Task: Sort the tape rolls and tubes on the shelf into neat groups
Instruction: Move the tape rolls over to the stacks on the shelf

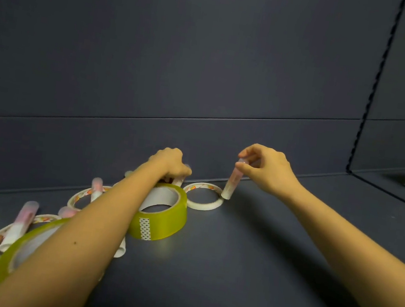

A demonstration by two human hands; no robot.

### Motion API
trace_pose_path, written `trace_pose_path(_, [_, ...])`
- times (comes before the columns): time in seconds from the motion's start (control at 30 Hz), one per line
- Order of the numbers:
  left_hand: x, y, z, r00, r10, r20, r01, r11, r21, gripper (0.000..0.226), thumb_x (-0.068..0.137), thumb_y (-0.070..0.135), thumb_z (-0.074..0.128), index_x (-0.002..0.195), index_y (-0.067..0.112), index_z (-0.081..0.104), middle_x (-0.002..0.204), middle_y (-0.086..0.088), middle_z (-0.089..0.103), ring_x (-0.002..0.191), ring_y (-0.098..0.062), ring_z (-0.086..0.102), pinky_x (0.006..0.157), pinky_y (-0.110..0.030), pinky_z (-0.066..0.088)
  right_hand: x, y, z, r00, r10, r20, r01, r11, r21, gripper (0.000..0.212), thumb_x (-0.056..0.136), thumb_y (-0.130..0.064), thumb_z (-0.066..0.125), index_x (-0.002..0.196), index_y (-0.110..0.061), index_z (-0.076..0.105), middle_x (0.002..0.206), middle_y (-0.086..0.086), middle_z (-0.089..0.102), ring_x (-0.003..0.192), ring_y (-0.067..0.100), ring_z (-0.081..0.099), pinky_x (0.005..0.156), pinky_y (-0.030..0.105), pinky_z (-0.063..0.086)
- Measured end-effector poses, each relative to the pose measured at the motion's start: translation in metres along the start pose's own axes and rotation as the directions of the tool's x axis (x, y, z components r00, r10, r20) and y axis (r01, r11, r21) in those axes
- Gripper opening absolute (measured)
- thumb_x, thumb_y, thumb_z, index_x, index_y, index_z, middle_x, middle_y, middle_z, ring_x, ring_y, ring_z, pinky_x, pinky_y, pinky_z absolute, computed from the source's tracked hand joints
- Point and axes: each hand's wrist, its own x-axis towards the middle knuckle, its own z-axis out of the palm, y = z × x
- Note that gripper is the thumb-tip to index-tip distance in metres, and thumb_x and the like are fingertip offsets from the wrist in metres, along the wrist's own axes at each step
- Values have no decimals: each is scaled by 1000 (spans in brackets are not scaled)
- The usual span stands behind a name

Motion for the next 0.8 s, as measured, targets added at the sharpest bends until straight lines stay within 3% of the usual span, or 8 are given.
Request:
trace_pose_path(0.1, [-8,14,-14,988,39,-148,-55,993,-105,34,80,38,60,57,14,50,58,-3,56,71,-26,59,66,-30,47,-9,6,-13,999,7,-43,-9,999,-38,22,88,-25,64,108,-15,62,92,-4,62,84,12,58,72,22,42])
trace_pose_path(0.23, [-17,41,-31,962,142,-235,-201,947,-252,21,75,35,66,69,14,63,73,-9,72,74,-24,69,83,-37,54,-20,22,-42,994,21,-104,-31,995,-90,24,87,-26,66,108,-16,64,91,-6,62,82,10,58,71,21,41])
trace_pose_path(0.33, [-28,75,-35,923,244,-299,-334,893,-300,14,77,32,68,78,18,64,80,-6,70,76,-23,68,80,-37,55,-33,39,-72,987,47,-153,-66,991,-117,21,86,-26,67,105,-17,67,90,-6,65,84,11,60,70,20,41])
trace_pose_path(0.6, [-65,211,-11,840,398,-367,-527,761,-380,8,72,23,72,76,20,65,79,-1,68,82,-25,66,80,-44,55,-90,107,-177,961,81,-263,-153,952,-267,20,84,-28,68,101,-17,69,90,-2,68,86,14,64,77,29,52])
trace_pose_path(0.73, [-86,281,9,813,457,-361,-576,717,-392,11,69,24,72,76,21,64,79,4,68,84,-19,65,81,-41,54,-119,147,-233,951,93,-296,-188,932,-311,9,85,-26,68,93,-21,67,85,-7,64,80,11,62,61,18,43])
trace_pose_path(0.8, [-95,314,19,806,477,-351,-589,705,-394,10,71,25,71,76,24,63,79,6,68,84,-17,65,79,-38,54,-132,166,-258,944,113,-310,-212,928,-308,5,84,-25,67,88,-22,66,87,-6,67,82,14,66,70,27,49])
